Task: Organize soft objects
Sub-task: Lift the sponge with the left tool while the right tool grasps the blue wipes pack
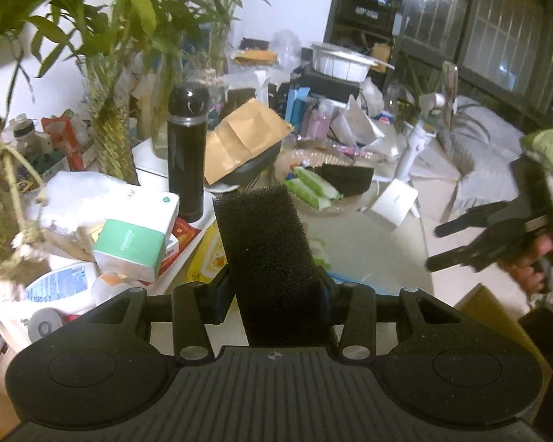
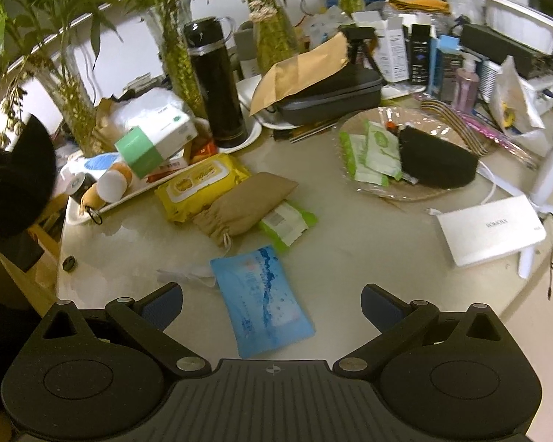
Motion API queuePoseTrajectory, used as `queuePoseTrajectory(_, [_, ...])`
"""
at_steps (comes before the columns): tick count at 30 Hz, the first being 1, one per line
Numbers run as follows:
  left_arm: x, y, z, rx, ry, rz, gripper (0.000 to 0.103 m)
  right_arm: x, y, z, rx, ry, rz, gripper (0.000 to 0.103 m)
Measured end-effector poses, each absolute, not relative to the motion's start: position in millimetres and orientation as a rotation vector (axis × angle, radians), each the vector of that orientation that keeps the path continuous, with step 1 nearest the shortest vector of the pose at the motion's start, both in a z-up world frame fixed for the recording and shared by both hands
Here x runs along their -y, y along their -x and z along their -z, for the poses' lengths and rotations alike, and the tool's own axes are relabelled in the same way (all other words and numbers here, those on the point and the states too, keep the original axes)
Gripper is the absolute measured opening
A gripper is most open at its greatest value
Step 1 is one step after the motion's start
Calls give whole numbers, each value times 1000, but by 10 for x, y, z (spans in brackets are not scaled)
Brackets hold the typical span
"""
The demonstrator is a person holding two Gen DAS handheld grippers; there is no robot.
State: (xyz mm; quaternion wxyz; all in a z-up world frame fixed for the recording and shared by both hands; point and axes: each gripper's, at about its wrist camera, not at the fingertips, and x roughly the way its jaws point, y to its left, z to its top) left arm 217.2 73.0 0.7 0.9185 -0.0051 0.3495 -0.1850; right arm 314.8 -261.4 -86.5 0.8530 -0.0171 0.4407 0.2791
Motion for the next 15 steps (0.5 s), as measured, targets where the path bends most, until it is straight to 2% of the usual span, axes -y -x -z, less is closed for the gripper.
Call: queuePoseTrajectory(15, [-843,-1838,-136,-707,68,382,44,2203,-3608,1507,-1001,133,-752,102])
